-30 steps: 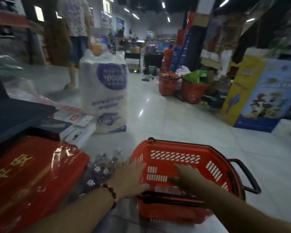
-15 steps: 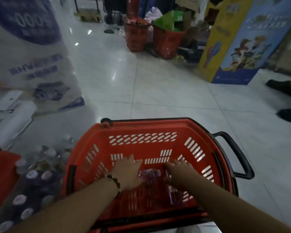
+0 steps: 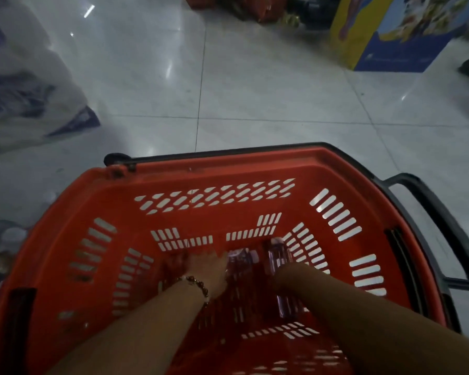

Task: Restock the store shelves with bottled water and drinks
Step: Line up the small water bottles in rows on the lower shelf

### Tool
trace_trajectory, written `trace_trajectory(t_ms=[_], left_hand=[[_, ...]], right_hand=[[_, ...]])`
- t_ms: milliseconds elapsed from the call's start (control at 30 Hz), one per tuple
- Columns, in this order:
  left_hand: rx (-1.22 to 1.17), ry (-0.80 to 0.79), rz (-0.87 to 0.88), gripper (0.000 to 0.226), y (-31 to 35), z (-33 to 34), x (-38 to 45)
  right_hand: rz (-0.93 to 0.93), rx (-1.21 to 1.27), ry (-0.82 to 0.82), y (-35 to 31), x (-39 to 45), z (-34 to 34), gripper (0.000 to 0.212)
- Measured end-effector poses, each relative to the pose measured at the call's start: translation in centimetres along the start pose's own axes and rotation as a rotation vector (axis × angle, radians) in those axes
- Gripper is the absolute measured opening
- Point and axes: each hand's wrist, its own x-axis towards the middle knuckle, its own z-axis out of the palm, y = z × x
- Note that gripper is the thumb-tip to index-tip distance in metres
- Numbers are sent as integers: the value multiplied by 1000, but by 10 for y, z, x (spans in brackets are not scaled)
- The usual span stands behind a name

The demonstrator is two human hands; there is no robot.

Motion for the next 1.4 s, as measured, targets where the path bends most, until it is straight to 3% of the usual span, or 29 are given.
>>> trace_trajectory(t_ms=[133,200,333,400,533,633,767,833,900,1000,1100,1167,1200,1267,1367,1400], left_hand=[[14,28,-58,63,1,17,8],[43,40,-88,57,3,27,7],[-60,-13,-124,82,6,46,1],[-150,-82,-146,85,4,49,-3],[-336,-219,-183,69,-3,44,-15],[-427,-272,-211,63,-7,31,-29],[-660,-280,-237,59,-19,6,-55],[-784,-247,-213,63,-27,-8,-70],[-882,-196,-205,49,-33,-27,-92],[-1049,-139,-216,37,-41,-58,-131],[-1189,-73,-206,34,-48,-82,-173],[-1317,-27,-180,31,-54,-94,-202],[-1380,10,-170,29,-57,-100,-216],[-1482,120,-161,35,-67,-110,-245],[-1590,274,-159,40,-82,-123,-286],[-1628,313,-137,33,-86,-127,-301]], right_hand=[[54,323,28,4,16,14,68],[33,326,135,10,16,20,64],[-68,260,252,16,10,25,49],[-102,229,215,14,10,23,56],[-231,89,105,3,0,9,44],[-307,16,-26,-10,-41,-10,50],[-276,304,-237,-22,-79,-32,43],[-247,347,-298,-24,-99,-35,53],[-209,393,-338,-23,-117,-40,61],[-266,527,-361,-26,-154,-51,30],[-364,633,-403,-26,-199,-58,30],[-459,636,-477,-27,-247,-58,12],[-520,662,-503,-27,-260,-58,26],[-605,665,-375,-26,-290,-59,63],[-824,540,-99,-23,-345,-54,47],[-863,604,-194,-24,-363,-52,34]])
